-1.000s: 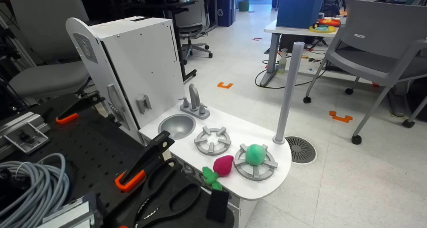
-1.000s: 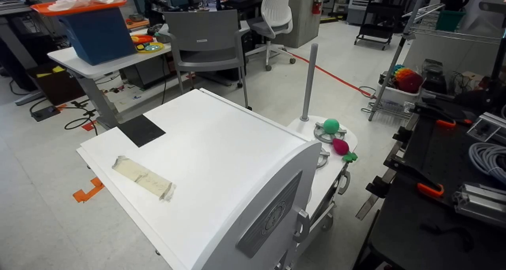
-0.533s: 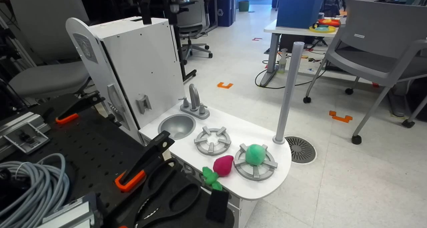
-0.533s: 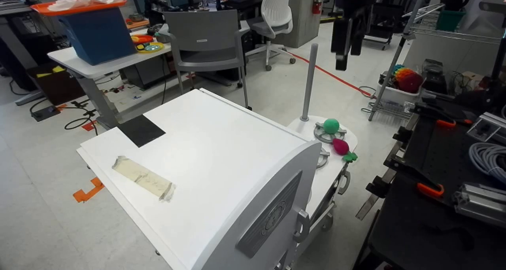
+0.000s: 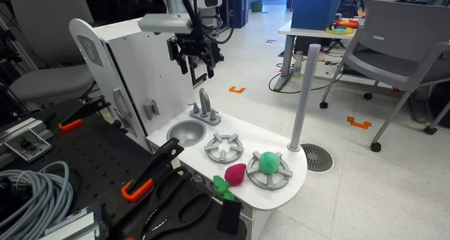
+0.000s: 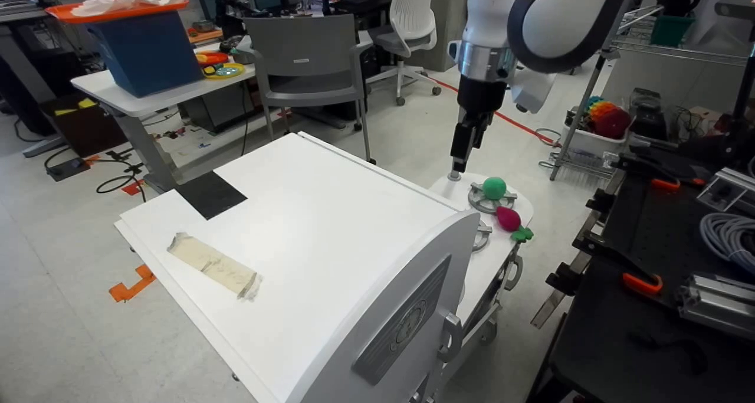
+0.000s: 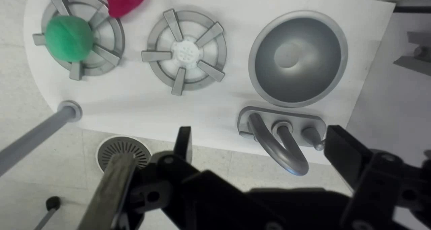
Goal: Move the faucet spout to the left
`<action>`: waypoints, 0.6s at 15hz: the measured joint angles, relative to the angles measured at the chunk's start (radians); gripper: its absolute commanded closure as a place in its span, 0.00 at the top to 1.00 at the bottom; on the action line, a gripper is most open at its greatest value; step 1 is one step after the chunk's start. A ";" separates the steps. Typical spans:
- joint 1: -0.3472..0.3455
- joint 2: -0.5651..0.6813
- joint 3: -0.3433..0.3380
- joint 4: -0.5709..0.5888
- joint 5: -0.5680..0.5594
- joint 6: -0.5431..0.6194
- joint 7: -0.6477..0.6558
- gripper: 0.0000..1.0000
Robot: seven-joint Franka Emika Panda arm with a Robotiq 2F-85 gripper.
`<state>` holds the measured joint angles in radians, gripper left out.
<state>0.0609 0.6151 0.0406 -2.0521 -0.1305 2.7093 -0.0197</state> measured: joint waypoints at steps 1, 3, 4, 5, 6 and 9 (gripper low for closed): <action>0.000 0.039 0.002 0.019 -0.001 0.045 -0.026 1.00; -0.003 0.117 0.006 0.066 -0.001 0.110 -0.077 1.00; -0.006 0.153 0.010 0.090 -0.001 0.134 -0.104 1.00; -0.010 0.186 0.016 0.112 -0.001 0.156 -0.130 1.00; -0.017 0.217 0.025 0.133 -0.002 0.173 -0.159 1.00; -0.041 0.295 0.058 0.185 -0.004 0.194 -0.239 1.00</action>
<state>0.0202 0.9101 0.0985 -1.8672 -0.1344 2.9038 -0.2589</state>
